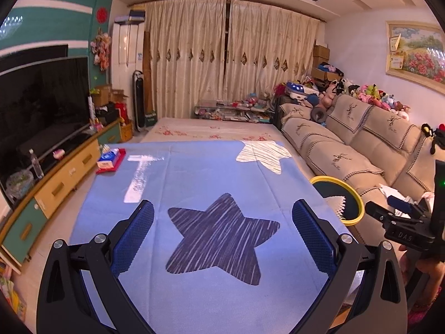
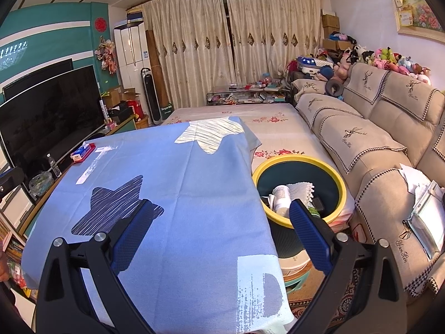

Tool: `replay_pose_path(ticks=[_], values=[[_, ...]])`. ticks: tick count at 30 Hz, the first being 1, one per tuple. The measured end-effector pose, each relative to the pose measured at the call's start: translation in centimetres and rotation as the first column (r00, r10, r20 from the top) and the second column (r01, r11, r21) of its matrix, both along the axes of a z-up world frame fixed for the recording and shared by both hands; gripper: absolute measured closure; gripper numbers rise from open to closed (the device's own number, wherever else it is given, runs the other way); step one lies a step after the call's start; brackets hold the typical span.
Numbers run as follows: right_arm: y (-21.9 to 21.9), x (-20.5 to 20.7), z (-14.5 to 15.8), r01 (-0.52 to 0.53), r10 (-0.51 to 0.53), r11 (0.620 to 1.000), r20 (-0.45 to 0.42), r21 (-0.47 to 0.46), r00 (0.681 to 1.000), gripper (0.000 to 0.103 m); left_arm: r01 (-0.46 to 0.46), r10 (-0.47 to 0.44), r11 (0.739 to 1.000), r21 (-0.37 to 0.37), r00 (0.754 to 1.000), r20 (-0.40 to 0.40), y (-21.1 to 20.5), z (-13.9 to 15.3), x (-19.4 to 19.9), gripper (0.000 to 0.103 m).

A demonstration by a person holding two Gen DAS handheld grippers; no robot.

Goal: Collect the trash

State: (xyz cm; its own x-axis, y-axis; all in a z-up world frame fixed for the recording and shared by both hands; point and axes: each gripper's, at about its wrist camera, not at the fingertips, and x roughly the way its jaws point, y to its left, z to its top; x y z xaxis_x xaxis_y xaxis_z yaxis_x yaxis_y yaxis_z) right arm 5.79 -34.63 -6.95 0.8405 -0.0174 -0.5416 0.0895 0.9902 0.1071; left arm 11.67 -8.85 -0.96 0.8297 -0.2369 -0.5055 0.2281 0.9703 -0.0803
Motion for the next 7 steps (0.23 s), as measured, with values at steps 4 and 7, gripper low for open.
replay_pose_path(ticks=[4, 7], values=[[0.7, 3.5, -0.4, -0.037, 0.037, 0.999, -0.029, 0.007, 0.999, 0.009, -0.027, 0.028, 0.999, 0.019, 0.997, -0.069, 0.4, -1.4, 4.9, 0.005], [1.2, 7.4, -1.1, -0.047, 0.047, 0.999, -0.068, -0.003, 0.997, 0.007, -0.04, 0.044, 0.999, 0.034, 0.99, -0.134, 0.8, -3.6, 9.7, 0.005]])
